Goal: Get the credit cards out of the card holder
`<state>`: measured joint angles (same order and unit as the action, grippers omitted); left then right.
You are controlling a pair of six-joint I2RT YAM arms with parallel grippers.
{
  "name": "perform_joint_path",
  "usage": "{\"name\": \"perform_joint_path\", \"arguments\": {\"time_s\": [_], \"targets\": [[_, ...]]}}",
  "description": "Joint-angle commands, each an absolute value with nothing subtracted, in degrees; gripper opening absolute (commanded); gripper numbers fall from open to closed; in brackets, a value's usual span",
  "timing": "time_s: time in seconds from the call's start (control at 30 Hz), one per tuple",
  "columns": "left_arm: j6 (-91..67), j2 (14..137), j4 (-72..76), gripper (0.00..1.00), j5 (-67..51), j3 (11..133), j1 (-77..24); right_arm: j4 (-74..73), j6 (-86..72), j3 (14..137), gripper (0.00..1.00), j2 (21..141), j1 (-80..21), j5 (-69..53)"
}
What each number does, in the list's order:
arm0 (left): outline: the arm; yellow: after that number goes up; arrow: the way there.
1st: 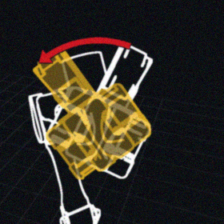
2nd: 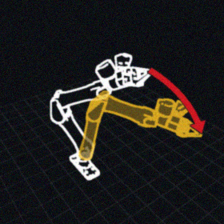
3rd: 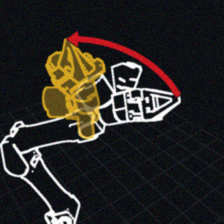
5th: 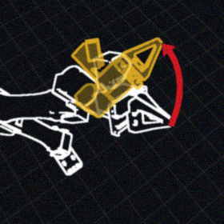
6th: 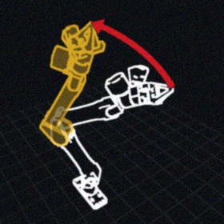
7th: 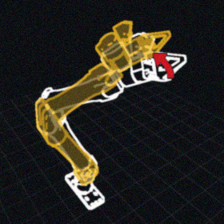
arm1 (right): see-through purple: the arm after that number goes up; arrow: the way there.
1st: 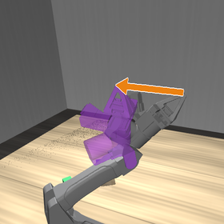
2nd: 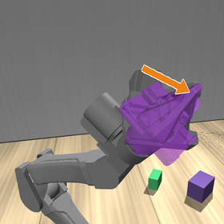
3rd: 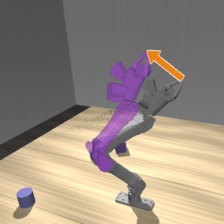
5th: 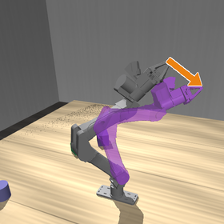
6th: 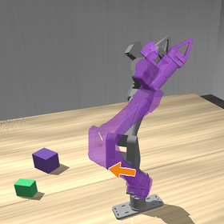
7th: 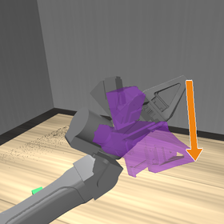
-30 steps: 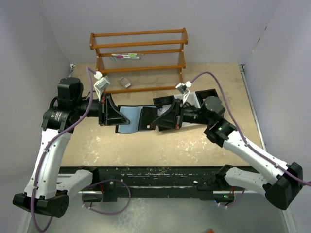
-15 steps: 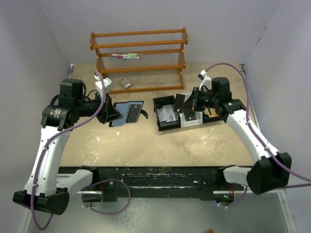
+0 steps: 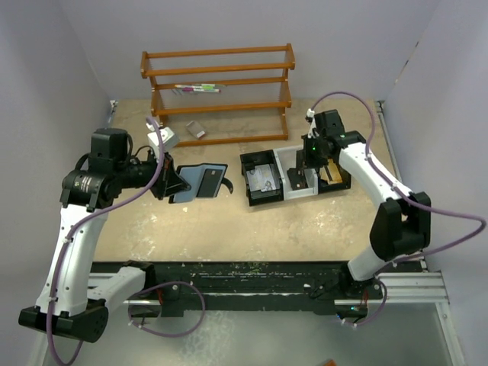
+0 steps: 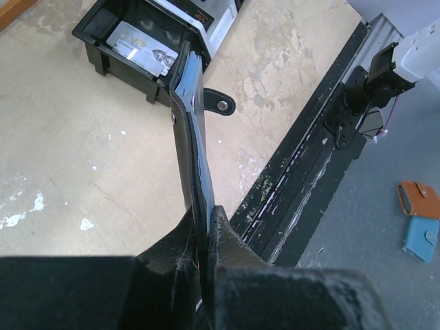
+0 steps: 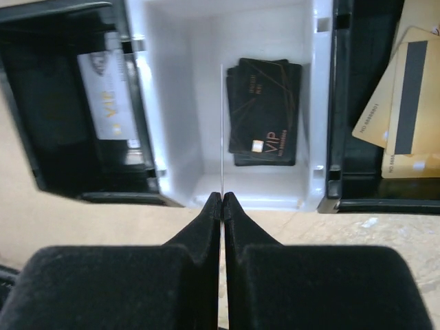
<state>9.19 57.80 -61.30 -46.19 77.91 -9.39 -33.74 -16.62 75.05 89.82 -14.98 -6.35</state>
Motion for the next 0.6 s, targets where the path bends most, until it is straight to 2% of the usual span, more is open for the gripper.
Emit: {"name": "perform_joint_path", "arguments": {"time_s": [0.0,0.57], "targets": [[10.3,56.3,-60.4,0.0,-49.7,78.9,-9.3,-35.2,-13.4,78.7,0.0,94.0,-15.1,1.3],[9.7,56.5,-60.3,0.0,-50.9,79.4,-9.2,-28.5,-12.7,77.9,0.0,104.9,-15.2,-10.7]]}}
